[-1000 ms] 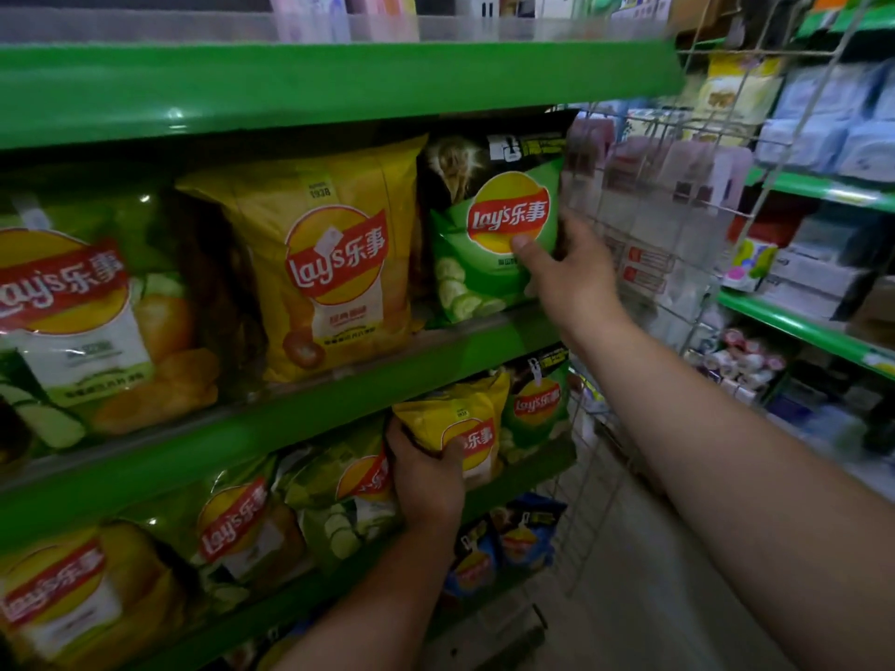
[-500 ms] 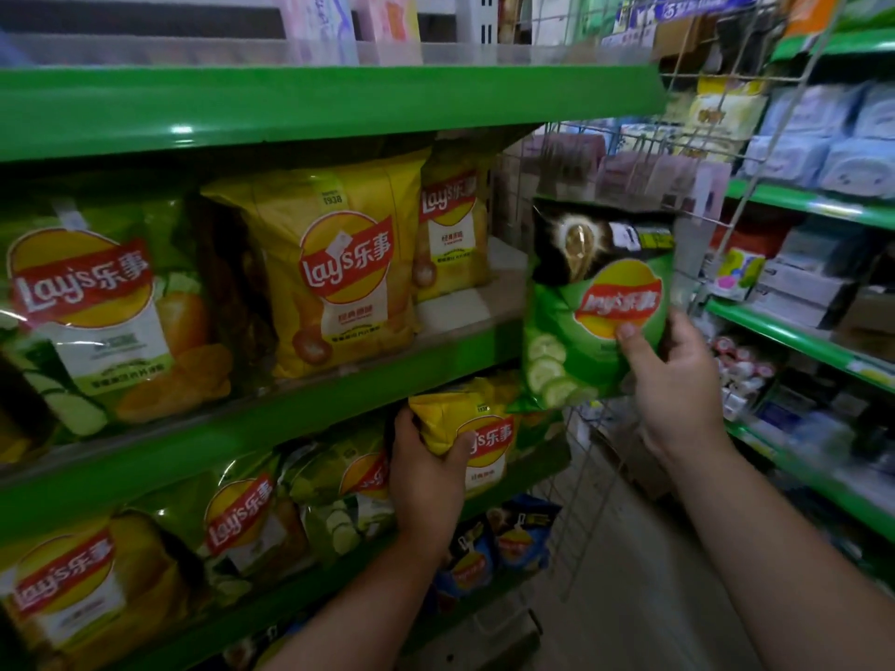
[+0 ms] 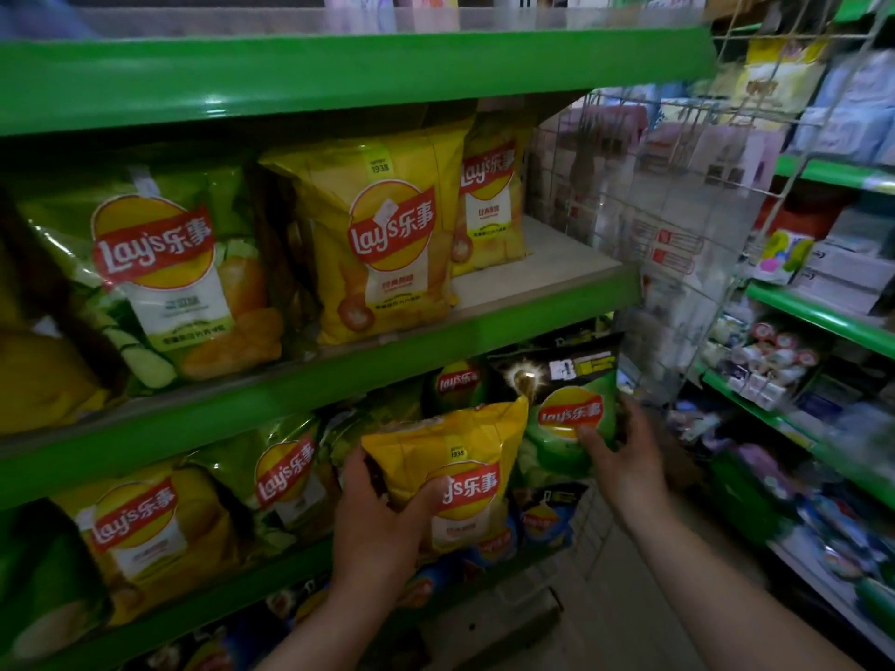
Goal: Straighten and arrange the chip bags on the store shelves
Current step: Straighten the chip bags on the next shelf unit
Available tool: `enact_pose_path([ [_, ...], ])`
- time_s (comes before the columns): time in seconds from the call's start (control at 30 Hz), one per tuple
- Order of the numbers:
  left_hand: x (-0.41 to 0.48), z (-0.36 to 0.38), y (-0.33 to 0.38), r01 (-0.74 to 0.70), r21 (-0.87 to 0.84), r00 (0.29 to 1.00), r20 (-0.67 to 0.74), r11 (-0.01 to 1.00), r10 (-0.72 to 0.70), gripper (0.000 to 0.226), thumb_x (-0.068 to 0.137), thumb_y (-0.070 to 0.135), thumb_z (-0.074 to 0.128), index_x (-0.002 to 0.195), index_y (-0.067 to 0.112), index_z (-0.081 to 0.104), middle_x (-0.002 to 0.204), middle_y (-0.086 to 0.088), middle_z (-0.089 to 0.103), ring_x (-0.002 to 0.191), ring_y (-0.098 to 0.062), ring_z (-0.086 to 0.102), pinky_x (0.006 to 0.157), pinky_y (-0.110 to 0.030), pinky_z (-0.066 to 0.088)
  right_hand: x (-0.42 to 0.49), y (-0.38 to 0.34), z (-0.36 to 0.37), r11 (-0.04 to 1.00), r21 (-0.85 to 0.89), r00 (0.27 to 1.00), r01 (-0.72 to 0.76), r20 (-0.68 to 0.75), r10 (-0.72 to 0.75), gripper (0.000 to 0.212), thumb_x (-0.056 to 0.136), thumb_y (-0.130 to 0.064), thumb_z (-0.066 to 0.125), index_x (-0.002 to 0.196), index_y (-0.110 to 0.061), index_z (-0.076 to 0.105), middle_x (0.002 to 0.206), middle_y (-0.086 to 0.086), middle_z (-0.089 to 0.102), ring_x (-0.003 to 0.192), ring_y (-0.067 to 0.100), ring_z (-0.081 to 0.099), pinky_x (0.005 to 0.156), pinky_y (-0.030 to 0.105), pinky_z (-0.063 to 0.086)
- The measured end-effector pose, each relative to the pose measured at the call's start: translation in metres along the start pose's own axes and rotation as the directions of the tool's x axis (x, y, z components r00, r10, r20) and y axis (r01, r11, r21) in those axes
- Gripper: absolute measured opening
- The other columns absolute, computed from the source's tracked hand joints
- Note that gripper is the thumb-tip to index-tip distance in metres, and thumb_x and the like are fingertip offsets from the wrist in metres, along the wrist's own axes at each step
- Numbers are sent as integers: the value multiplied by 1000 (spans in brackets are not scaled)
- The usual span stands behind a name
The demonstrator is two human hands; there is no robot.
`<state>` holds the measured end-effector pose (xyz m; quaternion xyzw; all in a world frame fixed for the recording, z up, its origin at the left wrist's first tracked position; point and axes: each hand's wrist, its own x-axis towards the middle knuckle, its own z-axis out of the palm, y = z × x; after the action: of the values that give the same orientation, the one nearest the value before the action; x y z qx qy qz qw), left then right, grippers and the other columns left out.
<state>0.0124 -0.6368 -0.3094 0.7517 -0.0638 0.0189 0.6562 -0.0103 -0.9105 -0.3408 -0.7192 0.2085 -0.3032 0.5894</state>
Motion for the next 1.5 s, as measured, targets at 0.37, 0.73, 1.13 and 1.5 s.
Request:
enact_pose_path([
  [0.37, 5, -35, 42, -92, -23, 996, -19, 995, 92, 66, 61, 52, 84, 114, 52, 46, 106, 33, 64, 92, 5, 68, 66, -19, 57, 16, 2, 91, 987, -140, 961, -73, 256, 107, 62, 85, -28, 69, 139, -16, 41, 126, 8, 59, 111, 28, 57, 92, 46, 49],
  [0.73, 4, -37, 54, -135, 16, 991, -21, 991, 135, 69, 59, 54, 85, 114, 55, 43, 109, 29, 66, 95, 2, 68, 73, -28, 61, -15, -26, 71, 999, -50, 999, -20, 33, 22, 33, 91, -27, 60, 123, -20, 56, 110, -4, 61, 111, 21, 56, 83, 28, 39],
  [1.13, 6, 4, 88, -304, 131, 951, 109, 944, 291, 88, 55, 71, 77, 124, 70, 23, 116, 33, 55, 109, 11, 55, 83, -15, 53, -35, -131, 13, 980, 125, 915, 155, 356, -190, 28, 68, -43, 71, 94, -37, 65, 89, -24, 71, 77, -2, 68, 53, 11, 51],
  [1.5, 14, -61, 2, -78, 255, 971, -199, 964, 131, 44, 82, 18, 70, 103, 50, 49, 104, 15, 62, 96, -6, 61, 76, -21, 52, 71, -227, 13, 889, 456, 996, 45, 47, -74, 36, 86, -23, 66, 119, -11, 58, 100, -3, 73, 91, 17, 71, 66, 40, 61],
])
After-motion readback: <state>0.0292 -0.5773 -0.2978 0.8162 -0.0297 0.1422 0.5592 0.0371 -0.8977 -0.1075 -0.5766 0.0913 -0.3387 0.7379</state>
